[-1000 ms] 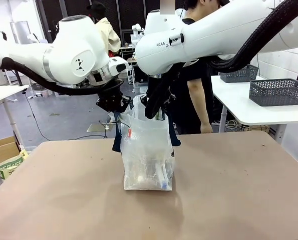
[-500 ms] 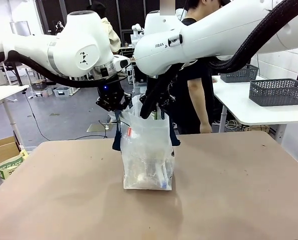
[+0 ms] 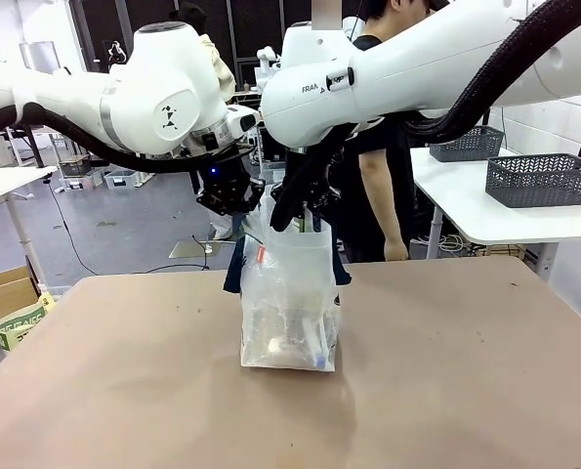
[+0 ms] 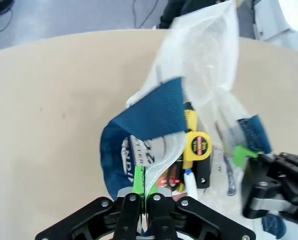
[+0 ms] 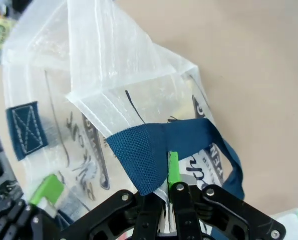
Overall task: Transfer purchased items from the store into the shopping bag.
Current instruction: Move the Reusable shopping bag to the right side of the table.
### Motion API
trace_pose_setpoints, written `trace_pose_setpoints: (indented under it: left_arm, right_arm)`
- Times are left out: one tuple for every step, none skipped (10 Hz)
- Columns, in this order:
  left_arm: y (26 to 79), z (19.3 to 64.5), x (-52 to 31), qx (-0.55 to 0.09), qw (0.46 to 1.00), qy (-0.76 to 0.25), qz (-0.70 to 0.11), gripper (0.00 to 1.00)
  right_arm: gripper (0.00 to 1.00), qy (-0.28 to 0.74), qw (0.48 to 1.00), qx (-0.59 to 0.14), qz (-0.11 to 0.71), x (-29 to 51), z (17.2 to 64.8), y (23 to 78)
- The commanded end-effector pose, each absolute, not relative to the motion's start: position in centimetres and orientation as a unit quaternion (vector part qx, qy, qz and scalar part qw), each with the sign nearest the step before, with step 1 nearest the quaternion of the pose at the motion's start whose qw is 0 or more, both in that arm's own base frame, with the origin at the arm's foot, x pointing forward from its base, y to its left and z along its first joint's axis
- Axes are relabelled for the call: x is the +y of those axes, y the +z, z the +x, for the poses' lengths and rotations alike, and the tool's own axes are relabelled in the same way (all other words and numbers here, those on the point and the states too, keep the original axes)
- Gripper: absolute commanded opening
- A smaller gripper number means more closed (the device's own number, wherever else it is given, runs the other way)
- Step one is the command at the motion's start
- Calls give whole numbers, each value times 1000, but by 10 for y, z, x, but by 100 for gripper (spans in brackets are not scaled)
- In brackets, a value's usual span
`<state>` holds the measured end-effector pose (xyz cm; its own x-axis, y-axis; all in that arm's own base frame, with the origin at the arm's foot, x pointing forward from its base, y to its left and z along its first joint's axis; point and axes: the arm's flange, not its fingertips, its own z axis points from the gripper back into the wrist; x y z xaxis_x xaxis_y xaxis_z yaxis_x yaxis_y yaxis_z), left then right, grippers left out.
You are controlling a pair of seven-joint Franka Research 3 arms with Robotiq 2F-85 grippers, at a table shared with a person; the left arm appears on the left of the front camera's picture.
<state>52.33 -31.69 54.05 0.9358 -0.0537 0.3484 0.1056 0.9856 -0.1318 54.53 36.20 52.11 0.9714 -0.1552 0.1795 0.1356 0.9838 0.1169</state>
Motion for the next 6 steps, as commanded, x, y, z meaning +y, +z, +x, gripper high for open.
trace_pose_setpoints:
  left_arm:
    - [541, 529, -324, -183, 975, -41, -119, 0]
    - [540, 528, -325, -182, 975, -38, -123, 0]
    - [540, 528, -326, -181, 975, -40, -125, 0]
    - [539, 527, -320, -186, 974, -54, -121, 0]
    - [540, 525, -325, -180, 977, -33, -108, 0]
    - [540, 525, -325, -180, 977, -33, -108, 0]
  right_arm:
    - [0, -123, 987, -77, 73, 373, 554, 519]
    - [0, -132, 986, -67, 78, 373, 554, 518]
    - [0, -148, 983, -53, 93, 370, 555, 518]
    - [0, -130, 987, -60, 78, 361, 554, 519]
    - [0, -122, 987, -71, 75, 363, 555, 515]
    - [0, -122, 987, -71, 75, 363, 555, 515]
